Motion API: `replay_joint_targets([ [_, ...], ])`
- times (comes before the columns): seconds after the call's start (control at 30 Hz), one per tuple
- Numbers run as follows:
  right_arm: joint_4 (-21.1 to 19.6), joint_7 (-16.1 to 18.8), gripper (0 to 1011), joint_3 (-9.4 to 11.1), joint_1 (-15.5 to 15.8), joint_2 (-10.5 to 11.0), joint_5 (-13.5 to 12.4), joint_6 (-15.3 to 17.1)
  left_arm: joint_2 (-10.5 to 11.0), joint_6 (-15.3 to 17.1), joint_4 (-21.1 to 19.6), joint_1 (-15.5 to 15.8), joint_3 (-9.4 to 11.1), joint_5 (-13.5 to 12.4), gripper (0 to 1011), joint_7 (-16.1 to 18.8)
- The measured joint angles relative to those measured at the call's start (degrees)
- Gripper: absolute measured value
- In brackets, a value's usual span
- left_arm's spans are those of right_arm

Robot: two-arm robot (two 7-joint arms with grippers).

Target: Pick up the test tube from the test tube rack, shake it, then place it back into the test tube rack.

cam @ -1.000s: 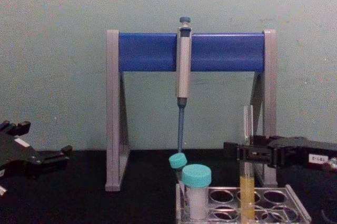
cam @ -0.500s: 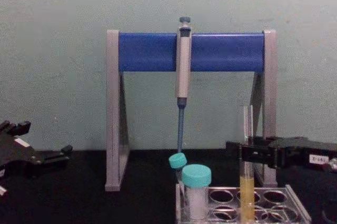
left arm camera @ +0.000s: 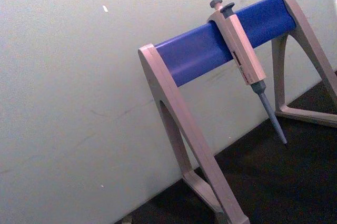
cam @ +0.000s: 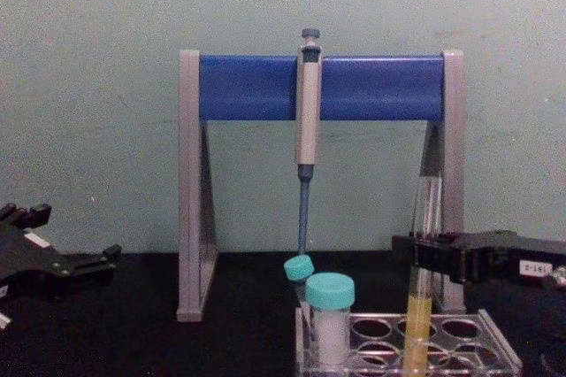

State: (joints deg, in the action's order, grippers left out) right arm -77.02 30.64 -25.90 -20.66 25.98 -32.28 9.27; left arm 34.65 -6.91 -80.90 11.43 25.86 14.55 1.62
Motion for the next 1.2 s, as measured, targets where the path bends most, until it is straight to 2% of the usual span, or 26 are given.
replay_joint_targets([
  [0.1,-0.01,0.0,240,0.0,0.0,0.0,0.0,-0.01,0.0,0.0,0.0,0.0,0.0,0.0,1010,0.0],
  [0.7,-0.38,0.03,235,-0.62,0.0,0.4,0.0,-0.91,0.0,0.0,0.0,0.0,0.0,0.0,1010,0.0],
  [0.93,-1.69,0.03,235,-1.79,0.07,1.07,2.05,-3.1,0.0,0.0,0.0,0.0,0.0,0.0,1010,0.0],
  [1.2,-3.48,-0.56,235,-2.09,0.68,1.59,4.36,-4.84,0.0,0.0,0.0,0.0,0.0,0.0,1010,0.0],
])
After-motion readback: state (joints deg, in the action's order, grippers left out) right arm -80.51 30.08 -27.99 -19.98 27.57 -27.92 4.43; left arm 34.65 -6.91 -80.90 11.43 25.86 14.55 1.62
